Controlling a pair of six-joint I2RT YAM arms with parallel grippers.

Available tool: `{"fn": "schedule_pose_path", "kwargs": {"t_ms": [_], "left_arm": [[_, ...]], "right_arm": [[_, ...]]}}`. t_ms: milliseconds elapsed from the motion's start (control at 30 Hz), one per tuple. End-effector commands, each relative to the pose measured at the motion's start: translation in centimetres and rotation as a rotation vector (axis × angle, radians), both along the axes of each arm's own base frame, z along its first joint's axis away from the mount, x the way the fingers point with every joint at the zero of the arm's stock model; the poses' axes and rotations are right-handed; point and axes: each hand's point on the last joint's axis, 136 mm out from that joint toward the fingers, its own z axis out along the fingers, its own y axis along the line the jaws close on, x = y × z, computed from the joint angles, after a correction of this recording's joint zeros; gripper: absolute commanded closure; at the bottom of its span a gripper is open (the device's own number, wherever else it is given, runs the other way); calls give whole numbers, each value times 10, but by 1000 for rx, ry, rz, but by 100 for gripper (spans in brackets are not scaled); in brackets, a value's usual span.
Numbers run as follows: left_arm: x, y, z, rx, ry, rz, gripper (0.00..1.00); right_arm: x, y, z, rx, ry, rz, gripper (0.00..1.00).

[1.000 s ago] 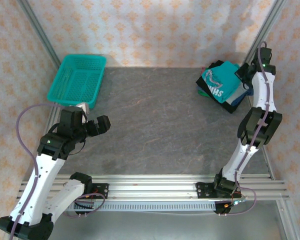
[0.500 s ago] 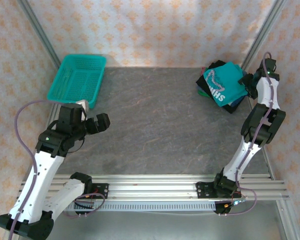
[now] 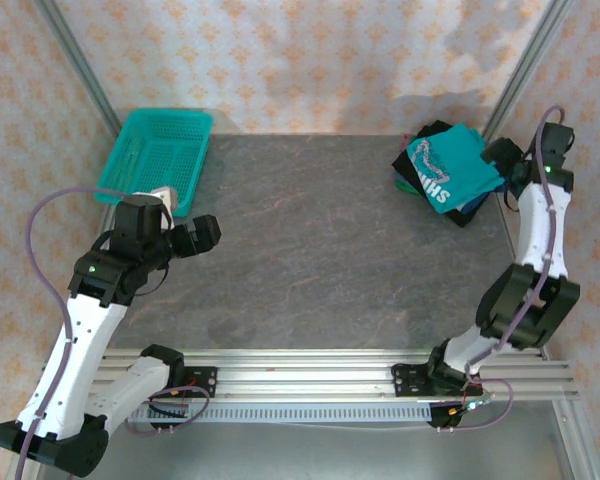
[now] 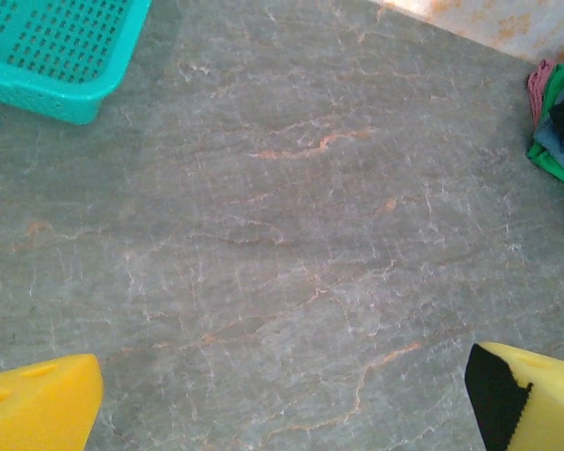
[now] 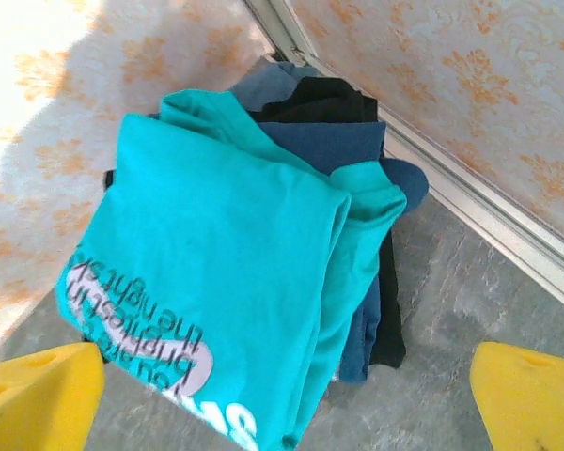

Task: Fold and stack the t-shirts

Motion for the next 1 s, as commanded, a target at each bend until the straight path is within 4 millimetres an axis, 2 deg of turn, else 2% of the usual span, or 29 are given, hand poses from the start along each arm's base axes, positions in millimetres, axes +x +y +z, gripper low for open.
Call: {"fn": "schedule_pose_path", "kwargs": {"t_ms": [0,133,267,333,433,567,633,733,867,967], "left_arm": [[11,12,25,53,-99,44,0],[17,34,23,138,-128,147,0],[20,63,3,244,-134,265,0],[20,78,-13,289,-133,322,0],[25,95,-37,350,-134,374,0],[33,106,-70,403,-112,374,0],[38,111,-89,415,-116,385,0],[41,116,-105,450,-176,405,0],[49,117,-117,432,-291,434,0],[64,114,-131,417,-298,423,0]], "right_arm": [[-30,21,-4,38,-23,21,1],[-82,64,-11,40,-47,98,1],[-127,110,-43,48,-29,170,1],[-144,122,-65,77,-40,171,1],[-155,123,-87,67,-53,151,1],[-151,111,-100,-70,-73,144,1],[-143,106,-109,-147,-90,147,1],[-130,103,-117,-195,-161,131,1],[-110,108,-117,-301,-194,154,1],[-88,121,-119,-407,-228,209,1]]}}
